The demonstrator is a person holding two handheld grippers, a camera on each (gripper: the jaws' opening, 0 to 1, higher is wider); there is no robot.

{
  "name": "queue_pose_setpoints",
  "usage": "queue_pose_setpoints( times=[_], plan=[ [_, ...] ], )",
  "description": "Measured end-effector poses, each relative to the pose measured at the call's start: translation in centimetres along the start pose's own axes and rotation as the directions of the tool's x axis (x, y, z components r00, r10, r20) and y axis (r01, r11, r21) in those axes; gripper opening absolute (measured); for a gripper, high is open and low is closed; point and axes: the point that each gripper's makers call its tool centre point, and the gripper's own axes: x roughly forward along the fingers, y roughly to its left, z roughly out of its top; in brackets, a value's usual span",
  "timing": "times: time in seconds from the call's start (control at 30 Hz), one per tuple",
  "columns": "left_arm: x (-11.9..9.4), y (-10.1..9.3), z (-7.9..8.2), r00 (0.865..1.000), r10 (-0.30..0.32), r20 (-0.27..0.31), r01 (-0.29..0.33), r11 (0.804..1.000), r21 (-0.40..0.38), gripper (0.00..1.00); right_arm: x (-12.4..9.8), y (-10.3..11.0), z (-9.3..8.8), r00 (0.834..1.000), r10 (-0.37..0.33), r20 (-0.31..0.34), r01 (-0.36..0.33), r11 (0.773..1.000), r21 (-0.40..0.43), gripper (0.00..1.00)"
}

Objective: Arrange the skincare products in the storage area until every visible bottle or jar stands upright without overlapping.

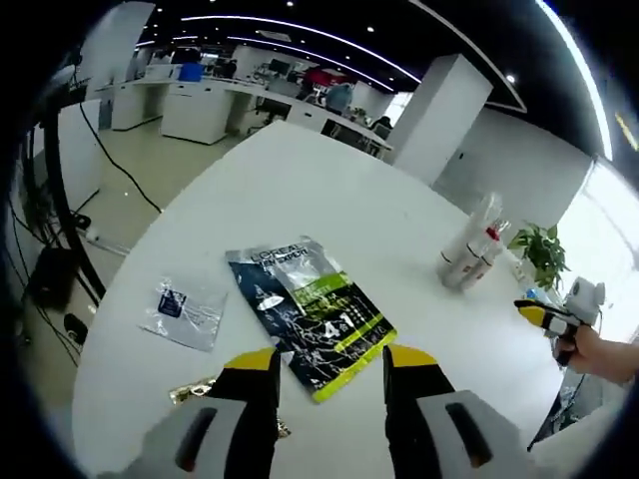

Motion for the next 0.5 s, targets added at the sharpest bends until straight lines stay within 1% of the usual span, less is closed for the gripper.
queue_pose_setpoints(
  times=[0.07,0.1,0.13,0.17,0.2,0.3,0.33,0.37,0.4,0.43,0.47,0.5],
  plan=[
    [0.6,0.8,-0.2,0.999,0.028,-0.024,-0.027,0.999,0.040,0.41,-1.3,0.4,-1.0,1.000,-0.011,-0.005,0.011,1.000,0.008,0.23],
    [0.7,0.8,-0.2,0.999,0.028,-0.030,-0.026,0.999,0.042,0.41,-1.6,0.4,-1.2,1.000,-0.016,-0.006,0.016,1.000,0.009,0.23],
    [1.1,0.8,-0.2,0.999,0.020,-0.041,-0.019,0.999,0.035,0.40,-2.4,0.5,-1.7,1.000,-0.028,-0.006,0.028,0.999,0.016,0.23],
    [1.2,0.8,-0.2,0.999,0.020,-0.043,-0.019,0.999,0.035,0.39,-3.1,0.5,-2.1,0.999,-0.037,-0.006,0.038,0.999,0.026,0.23],
    [1.6,1.0,-0.2,0.998,0.026,-0.056,-0.025,0.999,0.032,0.38,-3.8,0.5,-2.5,0.999,-0.051,-0.006,0.051,0.998,0.031,0.23],
    [2.2,1.3,-0.4,0.997,0.035,-0.070,-0.034,0.999,0.011,0.35,-4.8,0.4,-2.8,0.997,-0.071,-0.002,0.071,0.997,0.037,0.23],
    [2.5,1.5,-0.5,0.996,0.044,-0.084,-0.043,0.999,0.007,0.33,-5.4,0.3,-2.9,0.997,-0.083,0.002,0.083,0.996,0.045,0.23],
    [2.6,2.1,-0.4,0.994,0.067,-0.083,-0.063,0.997,0.050,0.30,-5.9,0.3,-2.9,0.996,-0.094,0.002,0.093,0.994,0.049,0.23],
    [2.5,1.7,-0.6,0.993,0.065,-0.098,-0.065,0.998,0.002,0.26,-6.2,0.2,-2.9,0.995,-0.100,0.004,0.100,0.994,0.050,0.23],
    [2.7,1.6,-0.3,0.995,0.054,-0.090,-0.055,0.998,-0.015,0.25,-6.5,0.2,-2.8,0.994,-0.105,0.006,0.105,0.993,0.049,0.23],
    [2.8,1.5,-0.1,0.995,0.052,-0.088,-0.057,0.997,-0.053,0.25,-6.8,0.1,-2.8,0.994,-0.113,0.009,0.112,0.992,0.052,0.23],
    [3.0,1.6,0.1,0.995,0.053,-0.085,-0.058,0.997,-0.058,0.22,-7.1,0.0,-2.7,0.993,-0.120,0.012,0.119,0.991,0.053,0.23]
  ],
)
